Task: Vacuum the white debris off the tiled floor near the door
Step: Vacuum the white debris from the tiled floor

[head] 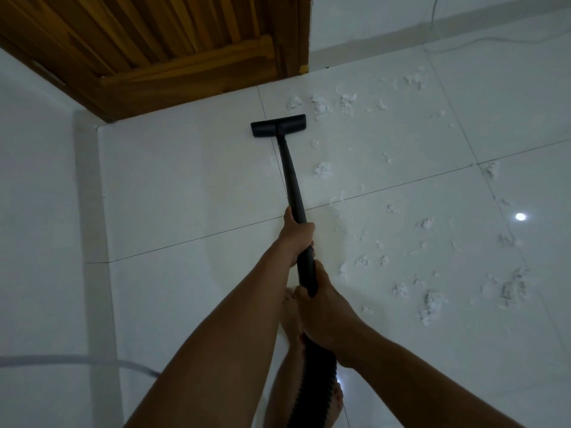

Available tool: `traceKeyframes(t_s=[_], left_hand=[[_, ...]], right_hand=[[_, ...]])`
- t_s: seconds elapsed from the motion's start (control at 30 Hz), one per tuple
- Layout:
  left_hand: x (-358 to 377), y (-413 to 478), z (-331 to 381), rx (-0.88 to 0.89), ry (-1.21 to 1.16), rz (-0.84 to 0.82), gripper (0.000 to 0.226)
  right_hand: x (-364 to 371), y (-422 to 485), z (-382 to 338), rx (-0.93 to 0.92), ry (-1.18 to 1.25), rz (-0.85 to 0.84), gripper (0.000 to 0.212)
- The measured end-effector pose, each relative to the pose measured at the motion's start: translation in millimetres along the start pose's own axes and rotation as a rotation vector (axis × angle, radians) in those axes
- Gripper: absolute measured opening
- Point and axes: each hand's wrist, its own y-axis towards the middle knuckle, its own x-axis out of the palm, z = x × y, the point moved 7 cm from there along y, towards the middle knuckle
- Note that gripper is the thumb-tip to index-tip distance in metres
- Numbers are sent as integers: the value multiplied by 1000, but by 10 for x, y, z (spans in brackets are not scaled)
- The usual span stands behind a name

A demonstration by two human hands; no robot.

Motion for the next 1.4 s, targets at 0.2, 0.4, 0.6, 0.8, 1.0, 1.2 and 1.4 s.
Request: traceKeyframes(t_s=[0.2,0.4,0.6,0.8,1.0,1.2,1.4], left_hand=[[64,37,-11,20,58,-9,83],[1,197,139,22,147,4,82],[-77,408,355,31,170,20,81],[-147,614,500,41,199,32,79],[-226,818,655,47,204,45,79],[-281,971,787,63,195,45,81],[-343,1035,951,57,201,32,82]], right_hand=[[-60,17,25,-9,29,-24,68],[-70,229,-79,14,10,-22,69],[-101,458,-241,7,-5,-6,69],[-130,630,-399,13,-13,-8,67],[-170,802,-558,7,-37,-18,68],[-191,944,-678,16,-70,-24,68],[-232,975,-870,-12,-78,-20,67]])
